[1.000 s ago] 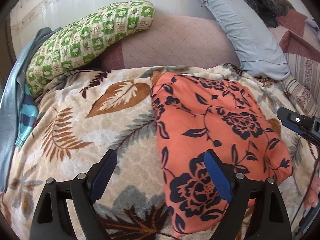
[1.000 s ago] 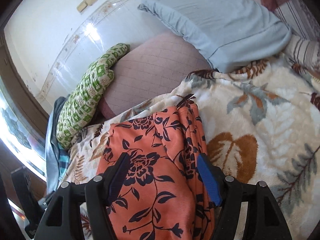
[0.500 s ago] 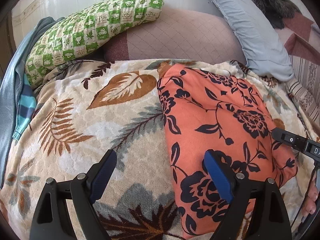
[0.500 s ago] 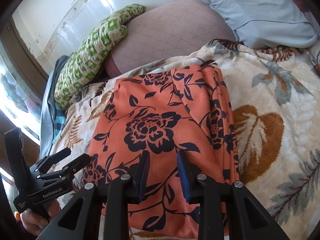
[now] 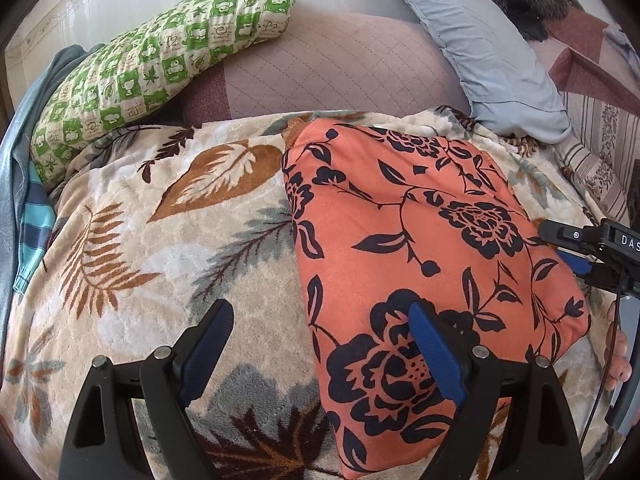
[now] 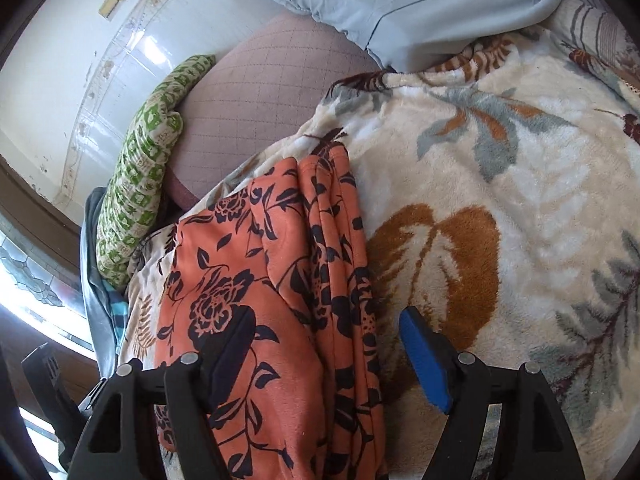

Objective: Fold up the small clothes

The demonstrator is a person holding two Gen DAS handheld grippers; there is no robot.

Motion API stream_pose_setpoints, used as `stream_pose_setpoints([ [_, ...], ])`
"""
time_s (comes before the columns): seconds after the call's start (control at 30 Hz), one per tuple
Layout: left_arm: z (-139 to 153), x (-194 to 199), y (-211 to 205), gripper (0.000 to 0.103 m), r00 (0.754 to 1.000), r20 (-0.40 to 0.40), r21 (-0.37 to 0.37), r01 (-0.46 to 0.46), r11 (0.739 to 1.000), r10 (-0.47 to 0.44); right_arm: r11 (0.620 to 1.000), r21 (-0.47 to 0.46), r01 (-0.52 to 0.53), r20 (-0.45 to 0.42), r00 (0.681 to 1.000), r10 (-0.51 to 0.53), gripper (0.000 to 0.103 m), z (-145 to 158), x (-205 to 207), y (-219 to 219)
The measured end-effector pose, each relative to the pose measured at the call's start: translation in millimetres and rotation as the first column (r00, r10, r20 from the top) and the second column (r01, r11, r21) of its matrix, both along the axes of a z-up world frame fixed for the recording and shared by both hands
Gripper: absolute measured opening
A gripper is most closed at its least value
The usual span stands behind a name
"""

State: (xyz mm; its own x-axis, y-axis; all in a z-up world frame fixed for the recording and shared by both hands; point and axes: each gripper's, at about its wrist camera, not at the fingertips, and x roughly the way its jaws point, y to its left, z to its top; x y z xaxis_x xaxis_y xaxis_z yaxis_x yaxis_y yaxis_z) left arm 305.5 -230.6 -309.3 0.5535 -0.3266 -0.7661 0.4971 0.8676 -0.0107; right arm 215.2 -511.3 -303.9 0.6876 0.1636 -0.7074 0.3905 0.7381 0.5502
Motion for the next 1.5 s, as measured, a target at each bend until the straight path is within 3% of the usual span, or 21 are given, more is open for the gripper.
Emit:
stream_pose_setpoints([
  [0.77,0.3,-1.4,-2.6,0.089,1.000,-0.004,0.000,0.007,1.000,-0.007,0.994,0.104,-0.026,-0.017,0.999,0.028,0.078,-18.5,5.3,7.3],
  [1.23,-13.4,1.9,-7.4,0.089,0.997,-0.067,-0.043,0.031,0.999,-0.034,0.993,0.110,-0.033,-0.011,0.999,0.034,0.078,-22.2,9.4,16.9],
  [1.5,-12.9,0.5,-9.6,0.089,0.997,-0.065,-0.041,0.034,0.999,-0.036,0.994,0.099,-0.038,-0.012,0.999,0.039,0.078,-22.5,11.0,20.0],
])
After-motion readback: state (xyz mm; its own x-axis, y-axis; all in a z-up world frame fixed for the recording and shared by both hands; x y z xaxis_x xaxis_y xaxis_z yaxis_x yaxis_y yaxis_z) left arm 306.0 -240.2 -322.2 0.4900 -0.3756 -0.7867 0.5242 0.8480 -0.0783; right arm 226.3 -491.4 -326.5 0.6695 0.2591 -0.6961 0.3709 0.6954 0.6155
